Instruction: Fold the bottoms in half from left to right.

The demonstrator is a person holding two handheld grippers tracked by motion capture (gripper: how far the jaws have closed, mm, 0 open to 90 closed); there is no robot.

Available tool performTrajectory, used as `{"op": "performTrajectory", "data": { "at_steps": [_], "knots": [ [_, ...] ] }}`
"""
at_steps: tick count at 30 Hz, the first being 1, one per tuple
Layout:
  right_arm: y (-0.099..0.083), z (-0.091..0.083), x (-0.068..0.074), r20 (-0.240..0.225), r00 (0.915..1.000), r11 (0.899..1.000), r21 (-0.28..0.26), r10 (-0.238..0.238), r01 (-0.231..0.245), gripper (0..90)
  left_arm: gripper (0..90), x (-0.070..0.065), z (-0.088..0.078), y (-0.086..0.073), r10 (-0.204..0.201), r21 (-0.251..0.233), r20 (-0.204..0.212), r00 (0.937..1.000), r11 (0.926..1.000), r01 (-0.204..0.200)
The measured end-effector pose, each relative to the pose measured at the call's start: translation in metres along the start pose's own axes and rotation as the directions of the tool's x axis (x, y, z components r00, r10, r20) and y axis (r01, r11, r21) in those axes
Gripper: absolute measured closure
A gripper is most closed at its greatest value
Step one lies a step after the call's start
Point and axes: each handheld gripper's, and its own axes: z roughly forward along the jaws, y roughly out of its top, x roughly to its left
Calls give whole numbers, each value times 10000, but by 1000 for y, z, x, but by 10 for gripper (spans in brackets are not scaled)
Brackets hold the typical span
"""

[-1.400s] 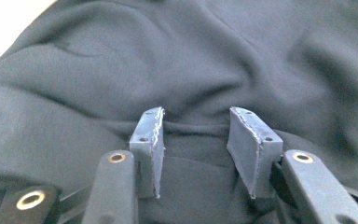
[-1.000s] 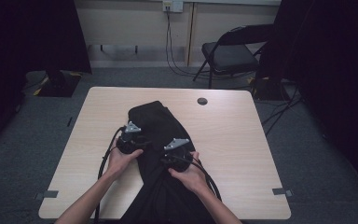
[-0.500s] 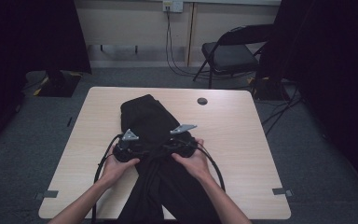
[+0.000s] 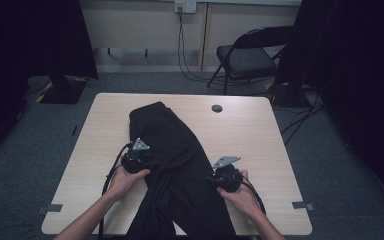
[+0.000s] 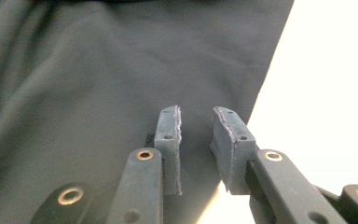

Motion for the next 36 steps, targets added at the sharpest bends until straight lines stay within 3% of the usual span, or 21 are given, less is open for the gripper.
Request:
{"op": "performTrajectory", "data": {
  "at_steps": [3,8,9,12,13,15,16,18,21,22,30,32,34,36],
  "knots": [
    [2,2,-15,361,9993,10000,-12,10,-10,745,498,0,2,1,-5,-121,-35,10000,9999,5],
    [6,7,-41,1066,9931,9988,-123,481,-471,744,497,-1,6,2,73,-291,-10,10000,9995,-73],
    [8,10,-48,1555,9868,9990,-157,447,-427,740,497,-1,7,2,34,-328,-36,10000,9995,-35],
    [11,12,-53,1627,9851,9985,-172,549,-528,711,497,-1,8,6,52,-108,38,10000,9999,-52],
    [12,12,-52,1760,9826,9982,-113,594,-583,676,497,-1,9,7,61,-71,18,10000,10000,-61],
    [11,6,-47,1251,9884,9960,-337,862,-826,664,497,-1,9,8,139,-74,-83,9999,9999,-139],
    [10,0,-43,1056,9908,9959,-404,843,-804,656,497,-1,10,9,74,-46,-151,9999,10000,-75],
    [7,-10,-32,1085,9930,9984,-377,461,-422,657,497,1,11,11,210,70,-212,9996,9998,-209],
    [-8,-28,-14,527,9974,9971,-608,493,-461,689,498,5,13,11,51,-141,-405,9992,9999,-57],
    [-14,-33,-7,554,9981,9988,-405,284,-262,700,498,6,13,11,25,-125,-473,9989,9999,-31],
    [-59,-58,22,-37,9999,9998,133,115,-115,694,501,10,20,14,-142,-460,-722,9973,9989,109],
    [-64,-59,26,-38,9999,9997,239,-102,103,698,502,12,24,21,-198,-225,-727,9972,9996,182],
    [-64,-59,21,110,9998,9996,247,-164,161,698,501,11,27,22,-226,-409,-897,9957,9990,189],
    [-64,-57,12,158,9998,9999,145,90,-93,702,502,11,29,21,-191,-595,-873,9960,9981,139]
  ]
}}
